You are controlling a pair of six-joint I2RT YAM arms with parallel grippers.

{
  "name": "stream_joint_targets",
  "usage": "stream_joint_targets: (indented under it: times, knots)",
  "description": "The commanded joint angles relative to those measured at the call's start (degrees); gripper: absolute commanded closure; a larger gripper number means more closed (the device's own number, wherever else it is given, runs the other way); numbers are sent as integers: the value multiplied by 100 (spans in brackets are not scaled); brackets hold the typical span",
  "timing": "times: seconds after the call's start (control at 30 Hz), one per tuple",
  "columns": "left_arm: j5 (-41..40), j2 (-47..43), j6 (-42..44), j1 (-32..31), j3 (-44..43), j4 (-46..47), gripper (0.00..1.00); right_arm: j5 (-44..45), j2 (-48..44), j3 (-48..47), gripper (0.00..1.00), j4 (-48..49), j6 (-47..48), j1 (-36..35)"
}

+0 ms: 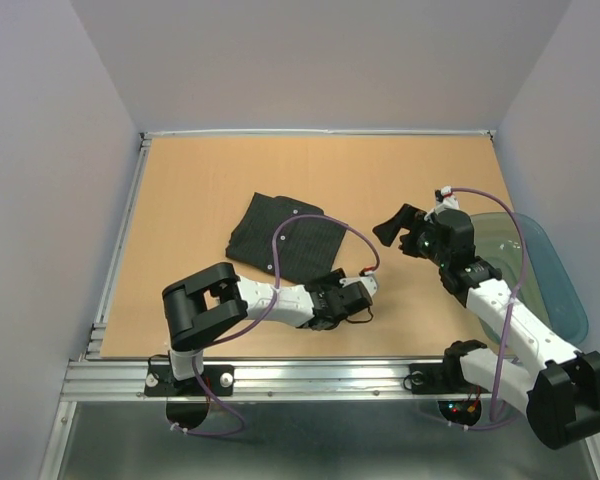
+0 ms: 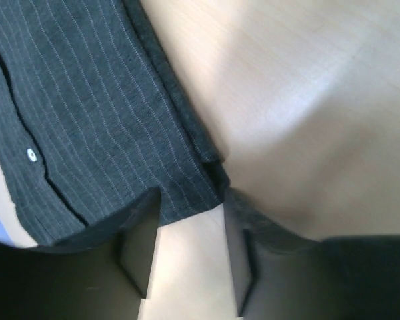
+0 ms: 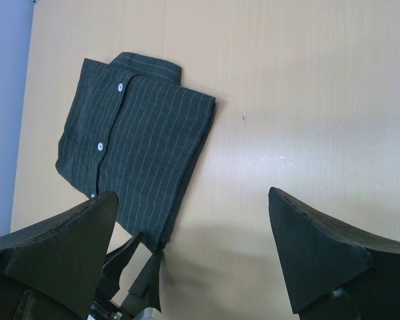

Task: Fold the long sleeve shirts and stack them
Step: Fold the shirt

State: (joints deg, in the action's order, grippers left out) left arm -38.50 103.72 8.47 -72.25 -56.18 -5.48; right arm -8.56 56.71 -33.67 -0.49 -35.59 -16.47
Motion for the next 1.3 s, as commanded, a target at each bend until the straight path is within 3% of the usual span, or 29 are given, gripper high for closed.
stream_joint_targets:
  times: [0.0, 0.1, 0.2, 0.23, 0.3, 0.6, 0.77, 0.83, 1.27]
  knots:
    - [-88, 69, 41, 35, 108, 214, 56, 38, 7, 133, 1, 102, -9, 3]
    - [-114, 95, 6, 114, 90, 222, 65, 38, 77, 115, 1, 111, -44, 3]
    - [-131, 87, 23, 193, 90, 231, 83, 38, 147, 63, 1, 111, -44, 12]
    - [-123, 52, 23, 211, 64, 240, 93, 12, 191, 19, 1, 111, -18, 3]
    - [-88, 8, -12, 211, 37, 231, 100, -23, 253, -8, 1, 111, -18, -5]
    - [106, -677, -416, 290, -7, 55, 100, -655, 833, 194, 0, 619, -878, 3]
    - [281, -1125, -609, 439, 116, 3, 100, -1402, 1272, 966, 0, 2566, -2345, 3]
    - [326, -1222, -627, 483, 160, -15, 100, -1473, 1630, 1029, 0, 2930, -2627, -23]
    - [537, -1478, -821, 545, 125, -147, 100, -1263, 3627, 275, 0, 4320, -3788, -742]
